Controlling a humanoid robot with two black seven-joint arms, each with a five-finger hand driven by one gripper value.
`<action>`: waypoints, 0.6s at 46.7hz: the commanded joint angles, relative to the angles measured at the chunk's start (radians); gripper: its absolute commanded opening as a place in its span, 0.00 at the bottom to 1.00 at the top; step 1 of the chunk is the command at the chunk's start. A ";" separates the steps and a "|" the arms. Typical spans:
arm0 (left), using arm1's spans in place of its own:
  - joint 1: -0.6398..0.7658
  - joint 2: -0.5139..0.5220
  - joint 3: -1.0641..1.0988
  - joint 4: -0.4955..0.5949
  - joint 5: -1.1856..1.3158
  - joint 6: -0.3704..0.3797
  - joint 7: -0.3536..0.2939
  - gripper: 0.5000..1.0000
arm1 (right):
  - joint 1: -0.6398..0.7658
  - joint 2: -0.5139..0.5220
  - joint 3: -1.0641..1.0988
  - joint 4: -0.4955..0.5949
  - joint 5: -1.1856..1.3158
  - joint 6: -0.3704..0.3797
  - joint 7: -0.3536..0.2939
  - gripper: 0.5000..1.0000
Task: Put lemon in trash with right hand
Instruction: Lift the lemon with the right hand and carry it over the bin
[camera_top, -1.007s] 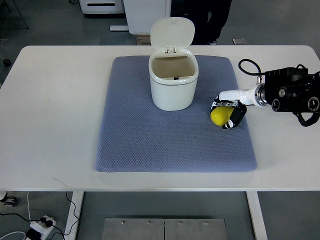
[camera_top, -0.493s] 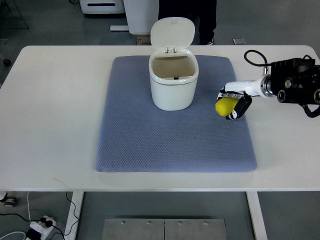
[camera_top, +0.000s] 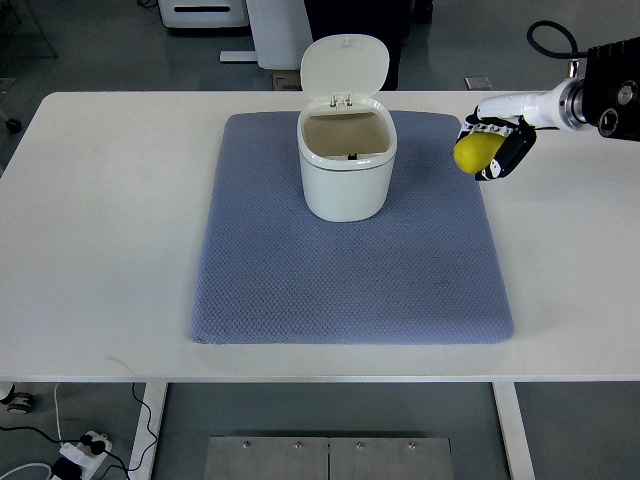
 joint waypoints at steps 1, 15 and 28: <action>0.000 0.000 0.000 0.001 0.000 0.000 0.000 1.00 | 0.030 -0.001 0.005 0.001 0.002 0.010 -0.001 0.00; 0.000 0.000 0.000 -0.001 0.000 0.000 0.000 1.00 | 0.079 0.008 0.065 -0.001 0.012 0.018 -0.023 0.00; 0.000 0.000 0.000 0.001 0.000 0.000 0.000 1.00 | 0.077 0.024 0.137 -0.007 0.016 0.016 -0.043 0.00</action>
